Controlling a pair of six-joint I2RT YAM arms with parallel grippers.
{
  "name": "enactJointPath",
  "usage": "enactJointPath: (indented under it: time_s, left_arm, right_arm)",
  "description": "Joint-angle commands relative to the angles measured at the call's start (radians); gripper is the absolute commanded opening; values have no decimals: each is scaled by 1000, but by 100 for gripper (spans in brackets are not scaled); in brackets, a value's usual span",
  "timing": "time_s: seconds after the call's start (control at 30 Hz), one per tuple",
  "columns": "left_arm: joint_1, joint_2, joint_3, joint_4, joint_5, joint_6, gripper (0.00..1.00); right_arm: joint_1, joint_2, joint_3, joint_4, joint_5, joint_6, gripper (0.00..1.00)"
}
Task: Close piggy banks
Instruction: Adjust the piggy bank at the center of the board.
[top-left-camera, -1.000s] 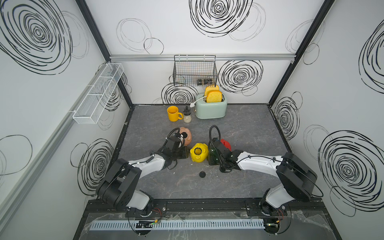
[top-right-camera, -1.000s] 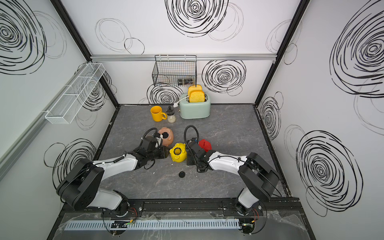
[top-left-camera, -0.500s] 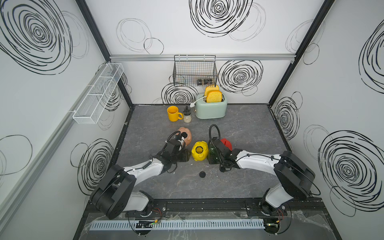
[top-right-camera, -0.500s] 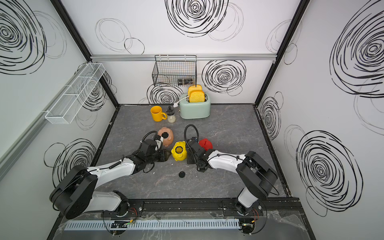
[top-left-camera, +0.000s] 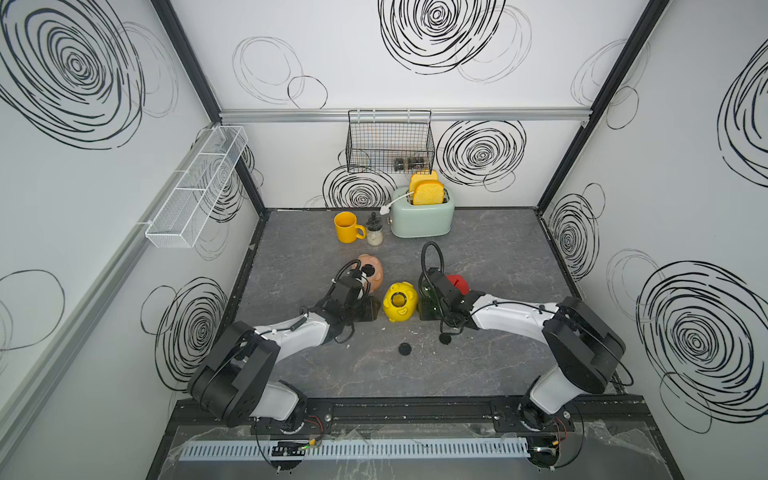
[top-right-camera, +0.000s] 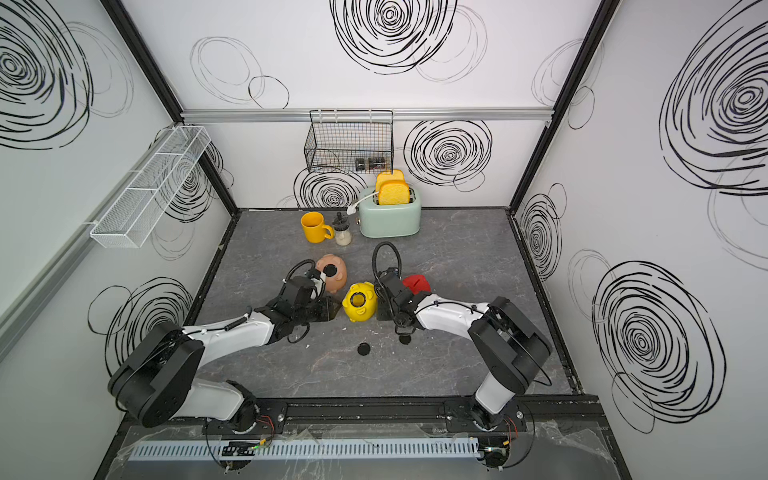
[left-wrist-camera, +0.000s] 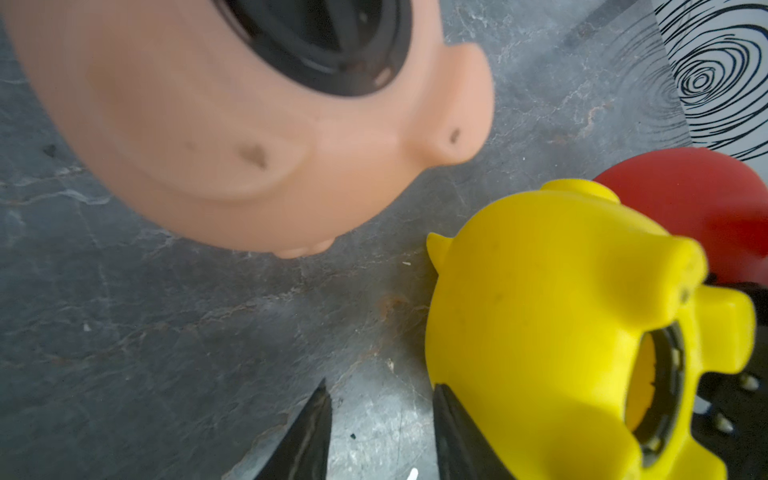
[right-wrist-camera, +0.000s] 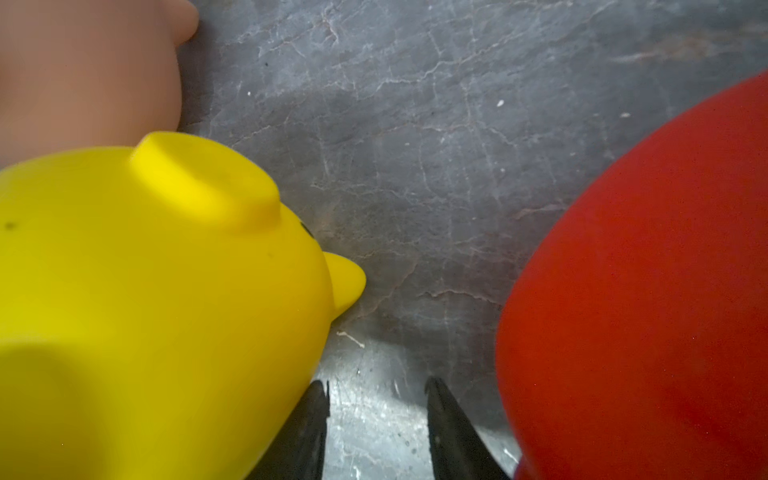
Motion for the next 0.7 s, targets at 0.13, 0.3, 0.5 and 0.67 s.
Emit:
enactJointPath:
  time_s: [0.13,0.3,0.5,0.67]
  left_arm:
    - [6,42,44,60,-15,-18,45]
    - [3,73,56,78,-18,-24,46]
    - [-18,114,74,94,-20,-29,46]
    - [-41,128,84,98,-25,-31,47]
  right_arm:
    - [-14,65,76,-15,60,-13,43]
    - [-23,88,102,-23,69,-26,43]
    - [-25,109,122,-19,74,-71,43]
    - [-21,95,111,16,43,-104,42]
